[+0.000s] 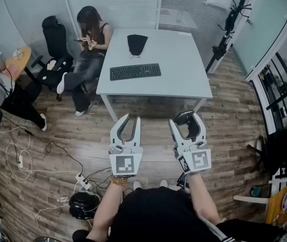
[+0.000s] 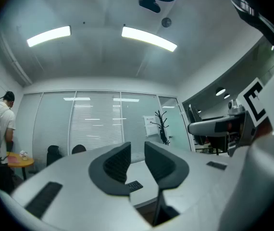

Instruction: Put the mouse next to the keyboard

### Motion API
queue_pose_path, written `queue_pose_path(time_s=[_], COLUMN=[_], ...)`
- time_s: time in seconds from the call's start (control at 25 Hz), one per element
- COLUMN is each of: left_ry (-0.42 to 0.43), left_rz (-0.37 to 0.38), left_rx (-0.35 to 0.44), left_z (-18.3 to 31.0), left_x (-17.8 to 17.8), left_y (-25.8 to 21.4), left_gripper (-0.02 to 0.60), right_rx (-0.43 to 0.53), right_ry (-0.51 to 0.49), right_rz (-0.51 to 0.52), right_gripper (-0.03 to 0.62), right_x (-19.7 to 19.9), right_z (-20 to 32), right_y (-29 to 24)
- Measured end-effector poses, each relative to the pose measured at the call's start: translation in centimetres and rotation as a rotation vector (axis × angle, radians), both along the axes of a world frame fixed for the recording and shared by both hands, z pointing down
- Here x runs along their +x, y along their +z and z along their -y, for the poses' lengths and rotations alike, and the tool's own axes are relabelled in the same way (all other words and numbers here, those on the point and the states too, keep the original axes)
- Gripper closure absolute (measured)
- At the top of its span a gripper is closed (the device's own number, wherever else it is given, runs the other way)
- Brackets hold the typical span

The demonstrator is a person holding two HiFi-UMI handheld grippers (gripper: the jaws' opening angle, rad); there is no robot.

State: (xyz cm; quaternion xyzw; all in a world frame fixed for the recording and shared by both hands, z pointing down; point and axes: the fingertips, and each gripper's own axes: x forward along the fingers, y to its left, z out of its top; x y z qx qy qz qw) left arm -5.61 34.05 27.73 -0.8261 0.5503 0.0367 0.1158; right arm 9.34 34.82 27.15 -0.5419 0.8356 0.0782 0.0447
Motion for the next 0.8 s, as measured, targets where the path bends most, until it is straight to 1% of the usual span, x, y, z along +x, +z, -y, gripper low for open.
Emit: queue_pose_path(time_s=[0.12,0.2,0.4,0.52,0.64,0.8], left_ry=[0.006,0.009,0.021,0.007,-0.01,-0.049], left_rz=[-0.018,-0.038,-0.057,-0.091,-0.099,-0.093], left_rx=[-0.009,-0.006,-0.004,-0.006,-0.023,-0.057], left_z=[0.0,0.0,0.3,1.1,2.3,5.3], left_x=[-0.7,-1.2,-1.5,-1.8,-1.2,-0.4], left_y=[0.0,0.0,0.3,0.5,1.1,2.5], left_gripper=[0.491,0.491,0.519,0.54,0.557,0.563], right_rx=[-0.011,-0.016,-0.021,-0.023,-0.035,-0.039], right_ry=[-0.053,-0.06,0.005,0.04,0.047,0.044], right_rz=[0.034,0.035,0.018,0.018,0.029,0.051], right_gripper=[0.301,0.301,0.301,0.301,0.301,0.301], right_x=[-1.3,-2.0,-2.5,-2.5,-1.8,-0.5], right_z=[-0.3,-0.3,0.5,1.7,3.3,6.3], right_y=[-0.2,0.0,0.9,1.2,1.8,2.9])
